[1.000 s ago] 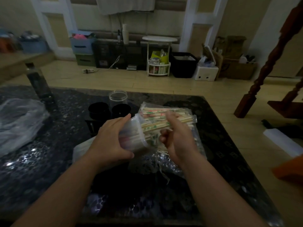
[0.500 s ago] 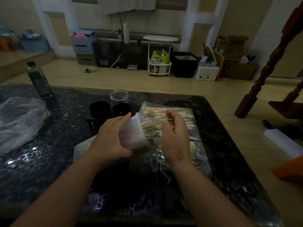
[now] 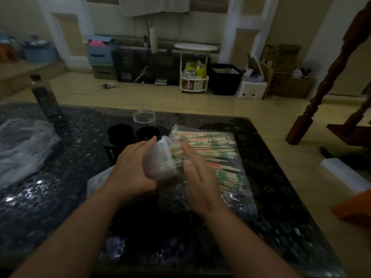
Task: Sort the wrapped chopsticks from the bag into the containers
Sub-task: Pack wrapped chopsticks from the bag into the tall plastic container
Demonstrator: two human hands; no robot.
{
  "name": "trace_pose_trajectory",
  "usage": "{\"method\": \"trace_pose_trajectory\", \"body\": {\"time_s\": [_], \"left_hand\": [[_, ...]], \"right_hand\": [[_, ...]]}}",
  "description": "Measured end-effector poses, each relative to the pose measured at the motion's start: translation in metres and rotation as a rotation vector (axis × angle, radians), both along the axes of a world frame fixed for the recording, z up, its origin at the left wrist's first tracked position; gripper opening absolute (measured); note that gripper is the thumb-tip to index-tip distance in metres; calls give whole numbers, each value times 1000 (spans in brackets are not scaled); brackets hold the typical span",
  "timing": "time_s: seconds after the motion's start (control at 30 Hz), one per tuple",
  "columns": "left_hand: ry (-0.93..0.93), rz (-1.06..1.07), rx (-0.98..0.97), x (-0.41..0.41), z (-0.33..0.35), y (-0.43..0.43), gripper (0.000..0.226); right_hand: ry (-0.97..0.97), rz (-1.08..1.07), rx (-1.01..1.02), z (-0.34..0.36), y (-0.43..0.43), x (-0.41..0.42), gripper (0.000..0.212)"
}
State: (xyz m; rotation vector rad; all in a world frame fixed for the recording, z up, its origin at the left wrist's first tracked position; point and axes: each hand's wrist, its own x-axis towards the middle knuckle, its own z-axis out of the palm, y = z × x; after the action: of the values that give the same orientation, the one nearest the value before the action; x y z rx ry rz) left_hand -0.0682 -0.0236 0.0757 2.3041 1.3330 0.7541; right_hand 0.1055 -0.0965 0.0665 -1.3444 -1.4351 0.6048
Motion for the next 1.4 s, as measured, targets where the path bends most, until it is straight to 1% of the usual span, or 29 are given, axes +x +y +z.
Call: {"method": "trace_pose_trajectory", "body": {"time_s": [0.07, 0.1, 0.17, 0.23, 0.3, 0.33, 0.37, 0.4, 0.43, 0.5, 0.57, 0.63, 0.7, 0.77, 1.03, 1.1, 1.17, 1.23, 1.33, 1.37, 1.4], "left_hand": [[-7, -2, 2, 1, 1, -1, 125], [-8, -5, -2, 1, 1, -1, 124], [0, -12, 3, 0, -1, 1, 122], [5, -14, 1, -1, -3, 3, 121], [-1, -13, -15, -2, -2, 3, 125], [-7, -13, -19, -2, -1, 3, 127], [-13, -13, -20, -2, 1, 3, 128], [-16, -13, -19, -1, 2, 2, 128], [-15, -14, -14, -1, 2, 2, 129], [-8, -13, -7, -2, 2, 2, 129], [-7, -11, -10, -2, 2, 1, 129], [-13, -11, -16, -1, 2, 0, 129], [-14, -13, -17, -1, 2, 0, 128], [-12, -9, -14, -1, 3, 1, 129], [-38, 6, -4, -4, 2, 3, 128], [-38, 3, -12, -3, 2, 2, 128], [-36, 3, -10, -2, 2, 1, 128], [-29, 4, -7, -2, 2, 1, 128], [-23, 4, -8, -3, 2, 1, 129], [-22, 4, -9, -3, 2, 2, 129], [-23, 5, -10, -3, 2, 2, 129]], "right_hand": [[-81, 131, -83, -1, 2, 1, 63], [-87, 173, -111, 0, 4, 4, 61], [-4, 232, -131, 3, 8, 13, 58], [131, 209, -128, 5, 9, 20, 57], [227, 80, -104, 7, 11, 25, 52], [196, -12, -96, 9, 12, 28, 46], [110, -96, -103, 10, 14, 33, 38], [15, -147, -143, 9, 16, 38, 30], [-59, -157, -210, 8, 17, 43, 28], [-127, -138, -366, 6, 19, 52, 36], [-165, -127, -455, 5, 18, 56, 40], [-241, -110, -496, 5, 17, 59, 35], [-354, -65, -534, 6, 16, 61, 24], [-459, -6, -588, 5, 16, 60, 21], [-694, 159, -790, 1, 11, 51, 27], [-790, 203, -842, -8, 11, 50, 31], [-856, 185, -862, -21, 13, 51, 34], [-833, 104, -858, -33, 14, 55, 43], [-769, 36, -920, -41, 16, 61, 71], [-751, 16, -931, -43, 16, 62, 76], [-753, -11, -919, -44, 17, 62, 76]]}}
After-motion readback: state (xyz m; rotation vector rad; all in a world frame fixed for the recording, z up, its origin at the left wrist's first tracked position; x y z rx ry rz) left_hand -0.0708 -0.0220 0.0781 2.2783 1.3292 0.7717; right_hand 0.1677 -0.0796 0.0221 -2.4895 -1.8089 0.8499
